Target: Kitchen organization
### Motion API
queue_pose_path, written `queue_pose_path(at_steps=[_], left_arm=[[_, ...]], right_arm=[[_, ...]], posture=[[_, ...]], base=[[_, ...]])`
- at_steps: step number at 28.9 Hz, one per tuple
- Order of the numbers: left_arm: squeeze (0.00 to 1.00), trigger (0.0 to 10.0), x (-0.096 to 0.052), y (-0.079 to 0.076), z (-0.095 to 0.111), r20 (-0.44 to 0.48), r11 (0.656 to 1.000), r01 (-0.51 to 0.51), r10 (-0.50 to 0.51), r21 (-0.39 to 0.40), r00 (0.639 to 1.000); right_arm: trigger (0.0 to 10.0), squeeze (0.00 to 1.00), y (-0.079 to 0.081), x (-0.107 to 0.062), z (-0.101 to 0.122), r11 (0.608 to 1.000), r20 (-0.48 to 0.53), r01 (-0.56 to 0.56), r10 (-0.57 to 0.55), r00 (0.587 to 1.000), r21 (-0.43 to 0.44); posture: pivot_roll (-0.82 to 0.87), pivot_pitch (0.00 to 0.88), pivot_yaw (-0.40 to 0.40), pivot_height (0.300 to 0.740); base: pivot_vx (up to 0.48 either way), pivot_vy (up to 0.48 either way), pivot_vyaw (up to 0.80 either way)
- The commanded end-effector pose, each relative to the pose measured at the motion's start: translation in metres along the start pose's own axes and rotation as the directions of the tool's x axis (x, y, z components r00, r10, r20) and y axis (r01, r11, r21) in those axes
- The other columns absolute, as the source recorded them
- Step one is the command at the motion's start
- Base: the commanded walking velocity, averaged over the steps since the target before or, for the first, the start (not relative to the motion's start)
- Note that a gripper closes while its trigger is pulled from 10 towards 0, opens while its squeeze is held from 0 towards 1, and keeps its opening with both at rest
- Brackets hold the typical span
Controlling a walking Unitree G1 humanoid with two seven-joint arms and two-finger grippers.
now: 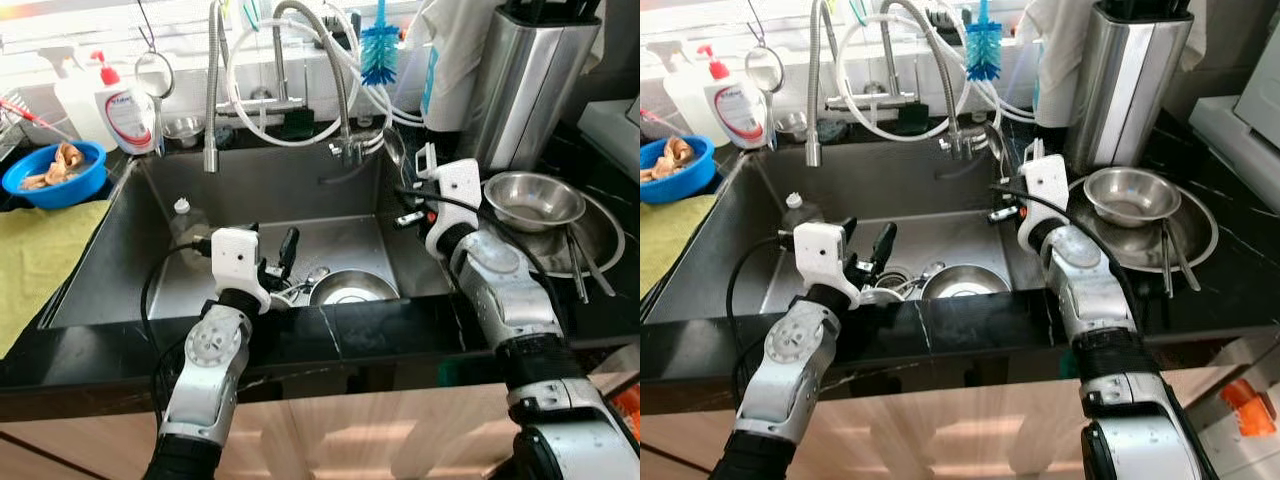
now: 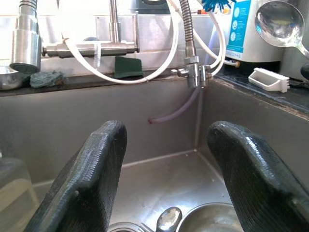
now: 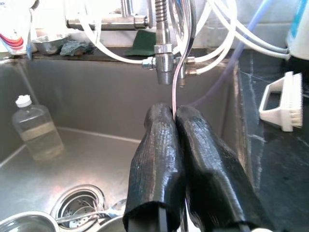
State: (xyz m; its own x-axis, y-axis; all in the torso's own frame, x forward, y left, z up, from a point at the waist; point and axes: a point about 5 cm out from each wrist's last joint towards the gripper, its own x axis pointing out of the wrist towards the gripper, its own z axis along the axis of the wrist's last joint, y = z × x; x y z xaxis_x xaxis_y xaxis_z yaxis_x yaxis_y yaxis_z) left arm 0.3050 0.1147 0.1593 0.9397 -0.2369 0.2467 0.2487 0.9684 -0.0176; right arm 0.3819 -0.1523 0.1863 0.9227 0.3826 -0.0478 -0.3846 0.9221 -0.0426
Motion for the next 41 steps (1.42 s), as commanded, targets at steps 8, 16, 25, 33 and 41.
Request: queue_pose_path(at_steps=[8,16,25,33,41], left_arm=[[0.0,10.0,0.0,0.006,0.0,0.003,1.0,-0.03,0.03,0.007,1.0],[0.0,10.0,-0.001,0.008,0.0,0.003,0.999,-0.044,0.044,0.006,0.999],[0.0,10.0,-0.001,0.007,0.0,0.002,0.999,-0.05,0.05,0.001,0.999],[0.0,10.0,-0.002,0.007,0.0,0.001,0.999,-0.05,0.05,0.0,0.999],[0.0,10.0,-0.003,0.006,0.0,0.0,0.999,-0.048,0.048,-0.002,0.999]], right_arm=[[10.0,0.0,0.002,0.014,0.016,0.997,0.035,-0.068,0.069,0.997,-0.021],[10.0,0.0,0.001,0.018,-0.003,0.993,-0.086,-0.103,0.099,0.991,-0.049],[10.0,0.0,-0.003,0.017,-0.02,0.986,-0.2,-0.105,0.078,0.977,-0.129],[10.0,0.98,-0.003,0.019,-0.016,0.985,-0.19,-0.091,0.062,0.98,-0.145],[10.0,1.0,-0.002,0.02,-0.015,0.988,-0.181,-0.082,0.058,0.982,-0.132]], posture=[[-0.12,0.0,0.048,0.74],[-0.11,0.0,0.041,0.74],[-0.12,0.0,0.039,0.74],[-0.12,0.0,0.038,0.74],[-0.11,0.0,0.036,0.74]], base=[[0.0,0.0,0.0],[0.0,0.0,0.0],[0.0,0.0,0.0],[0.0,0.0,0.0],[0.0,0.0,0.0]])
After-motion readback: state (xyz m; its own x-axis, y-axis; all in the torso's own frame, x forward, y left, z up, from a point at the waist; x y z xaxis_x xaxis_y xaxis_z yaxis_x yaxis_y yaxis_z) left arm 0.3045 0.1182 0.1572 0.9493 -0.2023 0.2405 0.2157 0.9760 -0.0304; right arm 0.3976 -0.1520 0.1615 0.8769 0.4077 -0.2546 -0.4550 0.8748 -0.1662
